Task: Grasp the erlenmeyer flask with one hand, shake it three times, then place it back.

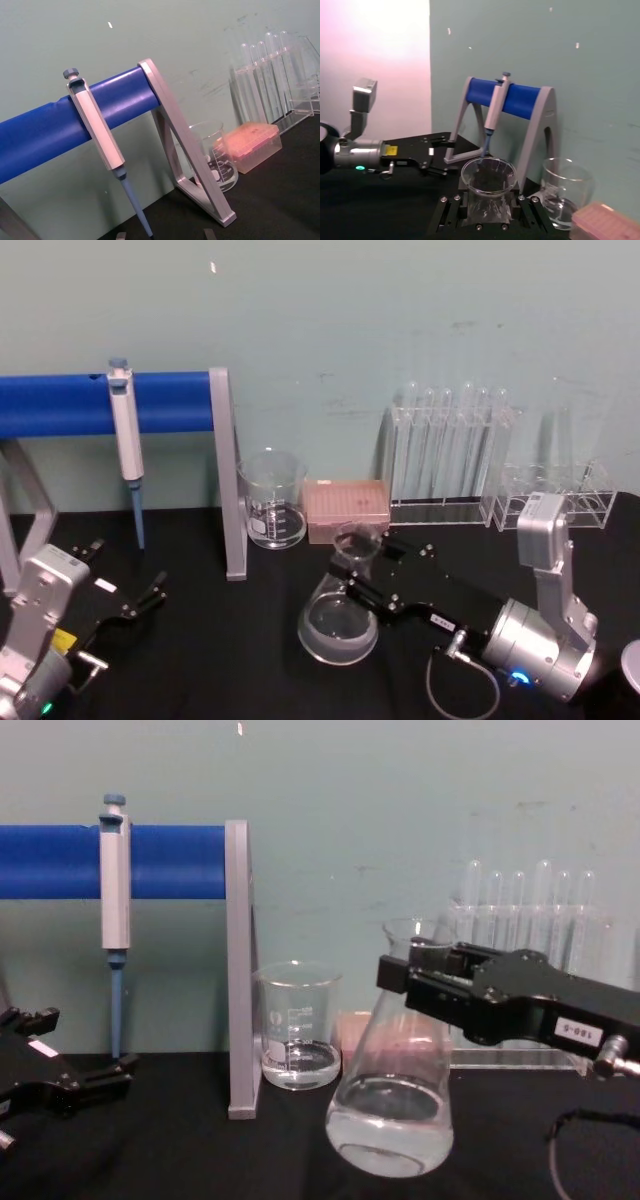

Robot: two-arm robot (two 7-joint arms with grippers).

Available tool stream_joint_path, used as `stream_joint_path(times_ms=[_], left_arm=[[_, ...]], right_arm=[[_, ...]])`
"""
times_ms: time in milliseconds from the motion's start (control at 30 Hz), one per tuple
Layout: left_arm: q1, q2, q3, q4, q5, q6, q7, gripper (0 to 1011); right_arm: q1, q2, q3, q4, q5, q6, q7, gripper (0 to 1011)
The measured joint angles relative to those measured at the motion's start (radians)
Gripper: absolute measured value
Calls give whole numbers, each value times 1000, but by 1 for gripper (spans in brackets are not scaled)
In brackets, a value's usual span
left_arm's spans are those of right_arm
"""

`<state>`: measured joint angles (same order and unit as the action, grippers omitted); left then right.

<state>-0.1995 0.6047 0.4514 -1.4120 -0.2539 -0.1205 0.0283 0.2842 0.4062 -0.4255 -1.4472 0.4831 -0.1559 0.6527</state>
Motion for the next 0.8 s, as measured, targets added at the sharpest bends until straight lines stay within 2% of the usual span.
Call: stream_joint_path(times_ms=[367, 800], left_arm=[[0, 0, 0, 0, 0, 0, 0, 1001], [0, 0, 0, 0, 0, 0, 0, 1001]], right_arm=[[4, 15, -27, -10, 16, -7, 1, 450], [9, 24, -35, -13, 22, -7, -14, 450]])
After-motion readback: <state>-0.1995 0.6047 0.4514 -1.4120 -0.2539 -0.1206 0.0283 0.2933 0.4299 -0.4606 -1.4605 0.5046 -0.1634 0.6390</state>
